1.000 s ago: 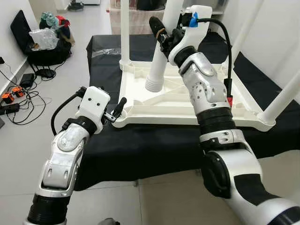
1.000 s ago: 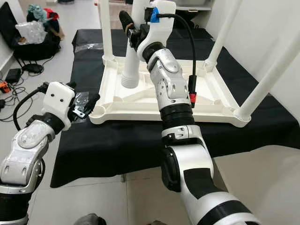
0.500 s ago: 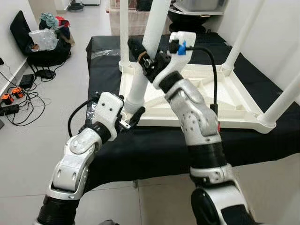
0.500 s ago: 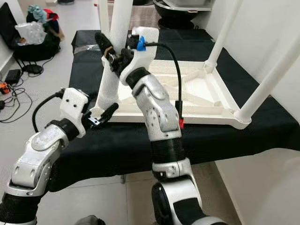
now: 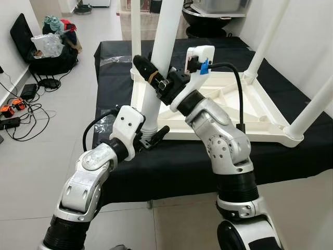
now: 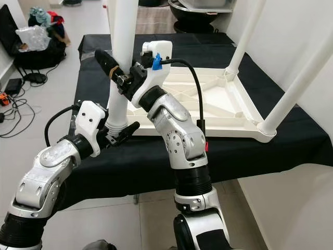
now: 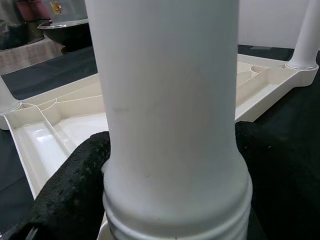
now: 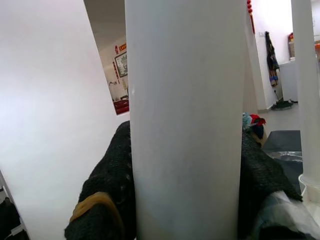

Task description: Building children table

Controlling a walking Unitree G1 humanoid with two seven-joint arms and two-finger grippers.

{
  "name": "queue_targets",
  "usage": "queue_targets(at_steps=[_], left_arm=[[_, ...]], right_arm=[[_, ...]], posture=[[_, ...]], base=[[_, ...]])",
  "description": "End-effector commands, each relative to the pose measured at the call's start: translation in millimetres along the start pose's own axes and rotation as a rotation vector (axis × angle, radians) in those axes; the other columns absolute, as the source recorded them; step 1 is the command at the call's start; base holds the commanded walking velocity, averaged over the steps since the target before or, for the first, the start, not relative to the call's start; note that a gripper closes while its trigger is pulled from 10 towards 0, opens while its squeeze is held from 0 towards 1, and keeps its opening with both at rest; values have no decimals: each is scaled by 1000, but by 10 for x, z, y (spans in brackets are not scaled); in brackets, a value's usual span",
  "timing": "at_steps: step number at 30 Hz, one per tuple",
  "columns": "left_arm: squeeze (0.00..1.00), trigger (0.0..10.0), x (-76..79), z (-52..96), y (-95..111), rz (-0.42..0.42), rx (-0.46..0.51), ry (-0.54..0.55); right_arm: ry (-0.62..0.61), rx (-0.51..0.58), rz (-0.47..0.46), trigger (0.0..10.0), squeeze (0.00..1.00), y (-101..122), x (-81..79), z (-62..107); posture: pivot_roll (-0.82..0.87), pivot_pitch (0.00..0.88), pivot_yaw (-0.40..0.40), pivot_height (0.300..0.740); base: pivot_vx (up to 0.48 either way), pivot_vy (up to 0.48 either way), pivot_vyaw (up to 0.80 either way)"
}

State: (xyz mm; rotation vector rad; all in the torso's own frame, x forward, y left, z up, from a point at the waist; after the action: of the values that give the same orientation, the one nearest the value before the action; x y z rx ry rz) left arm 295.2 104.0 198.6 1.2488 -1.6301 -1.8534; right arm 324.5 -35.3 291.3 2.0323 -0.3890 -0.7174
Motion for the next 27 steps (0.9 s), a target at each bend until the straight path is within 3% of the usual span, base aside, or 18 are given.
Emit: queue_targets(at_steps=[1, 14, 15, 17, 18, 19, 23, 24, 27], left_arm=[[0, 0, 23, -2, -62, -4, -17, -13], [0, 0, 15, 19, -112, -49, -49, -12], [0, 10000, 33, 19, -129, -65, -68, -27], [0, 10000, 33, 19, -129, -65, -68, -27], [0, 10000, 42, 25, -122, -97, -77, -34], [0, 10000, 46, 32, -116, -115, -77, -41], [0, 10000, 48, 37, -112, -124, -76, -44], [0, 10000, 51, 48, -114, -133, -76, -48], [0, 10000, 46, 76, -117, -164, -77, -51]], right_arm=[[32, 13, -8, 0, 0, 39, -78, 9], [19, 5, 20, 0, 0, 40, -28, 43], [14, -5, 42, 10000, 933, 42, 23, 63], [14, -5, 42, 10000, 933, 42, 23, 63], [-1, -43, 101, 10000, 1000, 58, 200, 117], [-9, -61, 110, 10000, 1000, 68, 275, 139], [-14, -70, 112, 10000, 1000, 75, 317, 150], [-13, -84, 96, 10000, 0, 80, 357, 164], [10, -116, 45, 10000, 0, 65, 389, 191]], posture=[[40, 20, -60, 740], [41, 18, -59, 740], [40, 20, -58, 740], [40, 20, -58, 740], [39, 16, -57, 740], [42, 12, -58, 740], [42, 12, -58, 740], [40, 8, -58, 740], [41, 5, -56, 740]], base=[[0, 0, 0], [0, 0, 0], [0, 0, 0], [0, 0, 0], [0, 0, 0], [0, 0, 0], [0, 0, 0], [0, 0, 0], [0, 0, 0]])
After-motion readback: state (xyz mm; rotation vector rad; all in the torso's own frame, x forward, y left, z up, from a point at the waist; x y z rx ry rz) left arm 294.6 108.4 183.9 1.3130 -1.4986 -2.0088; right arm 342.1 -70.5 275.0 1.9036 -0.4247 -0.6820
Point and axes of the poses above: a point about 5 cm out from each wrist's last joint towards the gripper, its own z axis pointing back from the gripper into the wrist, its own y axis along the axis of the wrist's last joint, x = y × z, the point moved 1 cm from there along -z, pointing out of the wrist towards the gripper, and after that the axes turned 10 degrees about -z, right-handed, at the moved point
